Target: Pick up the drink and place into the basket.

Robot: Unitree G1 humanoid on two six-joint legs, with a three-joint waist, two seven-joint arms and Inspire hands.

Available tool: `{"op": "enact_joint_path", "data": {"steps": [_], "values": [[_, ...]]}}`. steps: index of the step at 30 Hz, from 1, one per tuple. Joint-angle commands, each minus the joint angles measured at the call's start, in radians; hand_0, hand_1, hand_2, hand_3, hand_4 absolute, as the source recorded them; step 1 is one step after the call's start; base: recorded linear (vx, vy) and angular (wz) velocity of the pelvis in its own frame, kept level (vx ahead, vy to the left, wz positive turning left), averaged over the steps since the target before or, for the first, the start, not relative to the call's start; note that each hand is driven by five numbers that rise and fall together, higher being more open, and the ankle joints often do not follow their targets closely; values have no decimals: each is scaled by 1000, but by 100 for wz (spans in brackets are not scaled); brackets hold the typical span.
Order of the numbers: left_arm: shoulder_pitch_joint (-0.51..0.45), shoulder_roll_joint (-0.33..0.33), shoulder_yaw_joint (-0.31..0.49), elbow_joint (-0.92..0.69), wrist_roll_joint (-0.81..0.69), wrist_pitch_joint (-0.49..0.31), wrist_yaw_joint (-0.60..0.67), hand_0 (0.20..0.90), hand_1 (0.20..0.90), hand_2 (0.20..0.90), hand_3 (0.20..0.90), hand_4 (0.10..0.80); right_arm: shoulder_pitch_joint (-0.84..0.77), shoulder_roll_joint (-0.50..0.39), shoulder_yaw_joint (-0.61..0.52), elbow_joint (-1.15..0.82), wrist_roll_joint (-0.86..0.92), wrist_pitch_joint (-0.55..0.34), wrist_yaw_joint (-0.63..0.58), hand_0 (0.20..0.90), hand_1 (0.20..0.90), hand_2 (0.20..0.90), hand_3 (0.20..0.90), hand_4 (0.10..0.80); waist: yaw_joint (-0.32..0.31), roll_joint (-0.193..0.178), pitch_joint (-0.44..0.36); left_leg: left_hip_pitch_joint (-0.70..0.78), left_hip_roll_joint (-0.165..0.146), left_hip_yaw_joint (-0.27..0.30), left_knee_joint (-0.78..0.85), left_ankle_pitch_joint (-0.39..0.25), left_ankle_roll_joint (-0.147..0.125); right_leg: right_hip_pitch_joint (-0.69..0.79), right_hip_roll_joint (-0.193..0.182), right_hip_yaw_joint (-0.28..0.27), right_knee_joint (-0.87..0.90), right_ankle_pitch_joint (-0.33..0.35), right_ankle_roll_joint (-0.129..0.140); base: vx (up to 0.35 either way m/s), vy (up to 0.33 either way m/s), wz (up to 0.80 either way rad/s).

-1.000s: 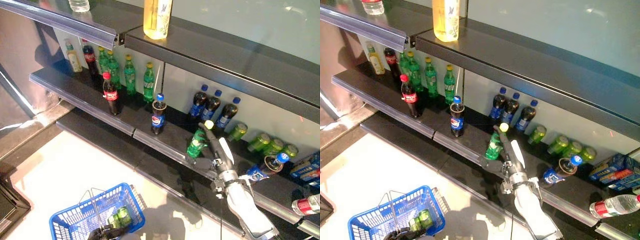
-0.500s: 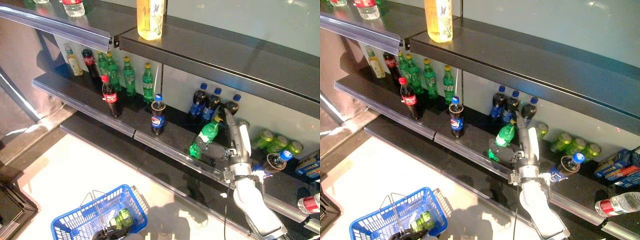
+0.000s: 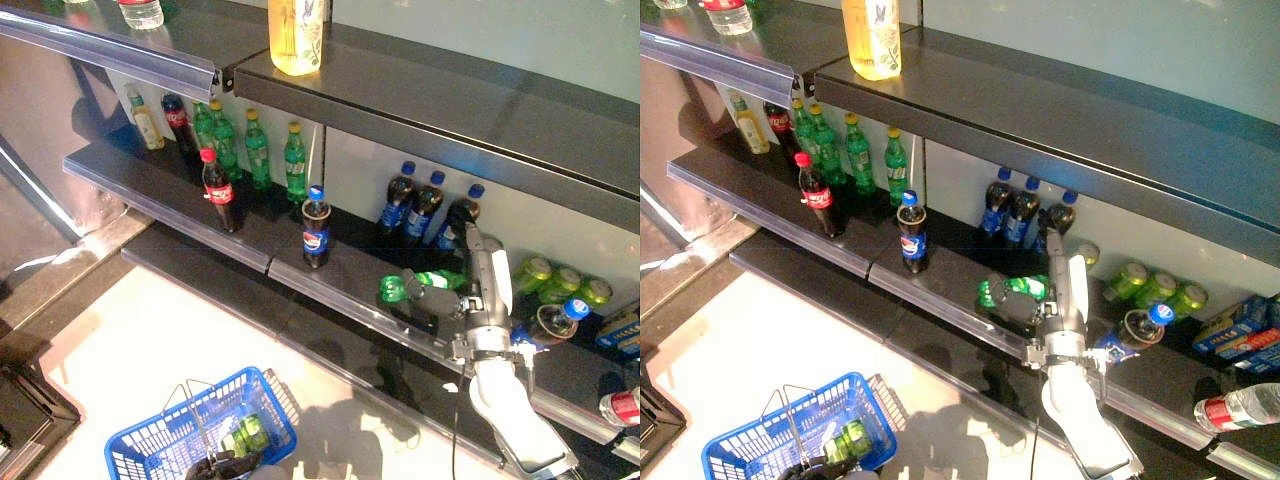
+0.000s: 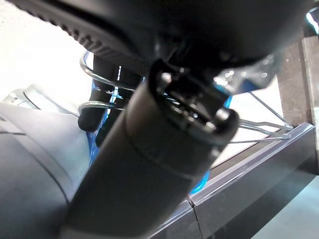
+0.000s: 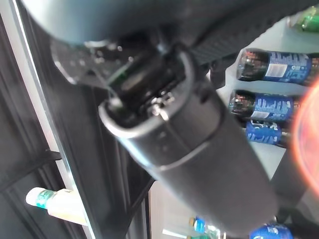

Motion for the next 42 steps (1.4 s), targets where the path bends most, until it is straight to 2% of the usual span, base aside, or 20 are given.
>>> {"op": "enact_joint_path", "data": {"steps": [1, 5, 9, 15, 20, 28, 35, 42], "values": [[41, -10, -62, 20, 31, -26, -38, 300, 300, 300, 200, 100, -63, -70, -43, -83, -11, -99, -53, 900, 900, 900, 900, 800, 37, 51, -20, 67, 86, -7, -1, -88, -40, -114, -45, 7, 77, 58, 11, 0, 0, 0], [44, -8, -64, 22, 34, -27, -38, 300, 300, 300, 200, 100, -55, -76, -40, -75, -3, -85, -19, 900, 900, 900, 900, 800, 39, 49, -17, 70, 86, -12, -1, -89, -40, -117, -43, 3, 80, 58, 9, 38, -14, 0], [50, -6, -58, 22, 44, -26, -46, 300, 300, 300, 200, 100, -55, -102, -37, -73, -69, -68, 26, 900, 900, 900, 900, 800, 43, 46, -11, 70, 87, -14, -1, -86, -40, -121, -41, 3, 88, 56, 6, 49, -3, 0], [47, 21, -56, 16, 42, -22, -69, 300, 300, 300, 200, 100, -73, -211, -80, -51, -100, -14, 58, 900, 900, 900, 900, 800, 55, 32, 17, 55, 80, -44, 30, -89, -33, -155, -39, 5, 154, 35, -4, 33, 2, 1], [53, 44, -58, 5, 35, -19, -88, 300, 300, 300, 200, 100, -68, -266, -132, -9, -74, -11, 73, 900, 900, 900, 900, 800, 60, 21, 39, 36, 71, -64, 64, -102, -27, -177, -39, 4, 189, 27, -7, 34, 3, 1], [9, 94, -104, -23, 0, -16, -106, 300, 300, 300, 200, 100, -123, -304, -144, 88, -96, -31, 19, 900, 900, 900, 900, 800, 77, 1, 134, -47, 51, -112, 160, -122, -18, -252, -44, 4, 280, 12, -18, -30, -13, 5], [-32, 139, -146, -74, -40, -19, -104, 300, 300, 300, 200, 100, -229, -328, -91, 160, -100, -26, -39, 900, 900, 900, 900, 800, 92, -14, 249, -129, 31, -139, 225, -129, 2, -335, -48, 20, 347, 19, -21, -66, -14, 5], [-91, 164, -170, -119, -83, -2, -97, 300, 300, 300, 200, 100, -374, -359, -29, 264, -140, 29, -22, 900, 900, 900, 900, 800, 98, -5, 333, -197, -1, -147, 251, -123, 23, -407, -54, 31, 370, 42, -21, -114, 32, 1]]}}
